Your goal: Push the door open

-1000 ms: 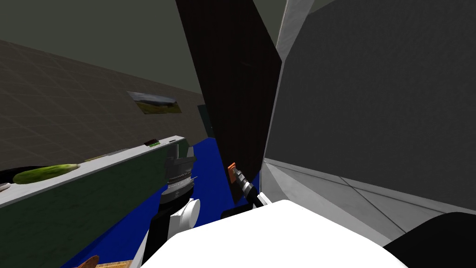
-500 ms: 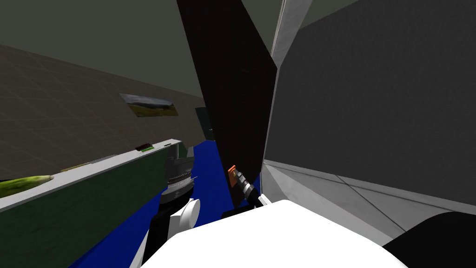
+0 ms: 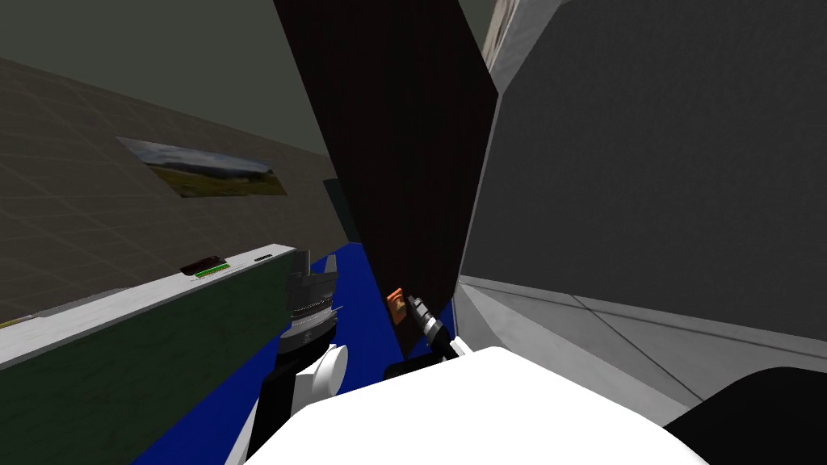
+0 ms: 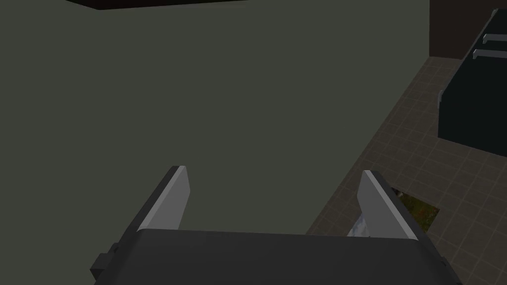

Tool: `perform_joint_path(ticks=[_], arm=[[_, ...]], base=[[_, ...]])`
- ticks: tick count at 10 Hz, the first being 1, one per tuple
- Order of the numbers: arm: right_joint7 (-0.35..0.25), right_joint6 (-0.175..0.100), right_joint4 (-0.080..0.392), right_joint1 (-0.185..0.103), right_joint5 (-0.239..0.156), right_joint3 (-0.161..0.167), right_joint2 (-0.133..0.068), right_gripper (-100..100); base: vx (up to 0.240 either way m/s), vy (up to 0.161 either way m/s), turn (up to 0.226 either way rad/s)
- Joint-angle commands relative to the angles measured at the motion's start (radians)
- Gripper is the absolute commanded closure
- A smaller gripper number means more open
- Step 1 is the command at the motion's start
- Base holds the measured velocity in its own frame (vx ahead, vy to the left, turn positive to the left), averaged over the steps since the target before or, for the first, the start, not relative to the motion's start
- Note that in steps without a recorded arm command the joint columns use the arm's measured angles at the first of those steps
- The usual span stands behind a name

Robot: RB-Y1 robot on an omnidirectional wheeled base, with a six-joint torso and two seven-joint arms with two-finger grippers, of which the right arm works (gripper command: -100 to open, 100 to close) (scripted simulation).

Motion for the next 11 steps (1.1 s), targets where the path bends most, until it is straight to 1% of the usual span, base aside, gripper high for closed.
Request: perform_joint_path(ticks=[1,3,4,6,7,8,9,11], arm=[[-0.004,-0.002,-0.009,0.011,0.005,0.01,0.0,-100],[-0.008,-0.004,-0.033,0.038,0.013,0.028,-0.002,-100],[-0.012,-0.006,-0.051,0.057,0.02,0.042,-0.003,-100],[-0.016,-0.007,-0.073,0.08,0.027,0.058,-0.003,-100],[-0.012,-0.009,-0.058,0.07,0.025,0.051,0.002,-100],[-0.009,-0.01,-0.045,0.056,0.021,0.045,0.004,-100],[-0.008,-0.01,-0.041,0.052,0.02,0.043,0.005,-100],[-0.003,-0.011,-0.025,0.035,0.016,0.035,0.012,-100]], base=[[-0.2,-0.067,0.002],[-0.237,-0.088,-0.032],[-0.277,-0.09,-0.048],[-0.242,-0.074,-0.027],[-0.111,-0.025,-0.004],[0.073,0.05,0.042],[0.169,0.106,0.019],[0.217,0.162,0.017]])
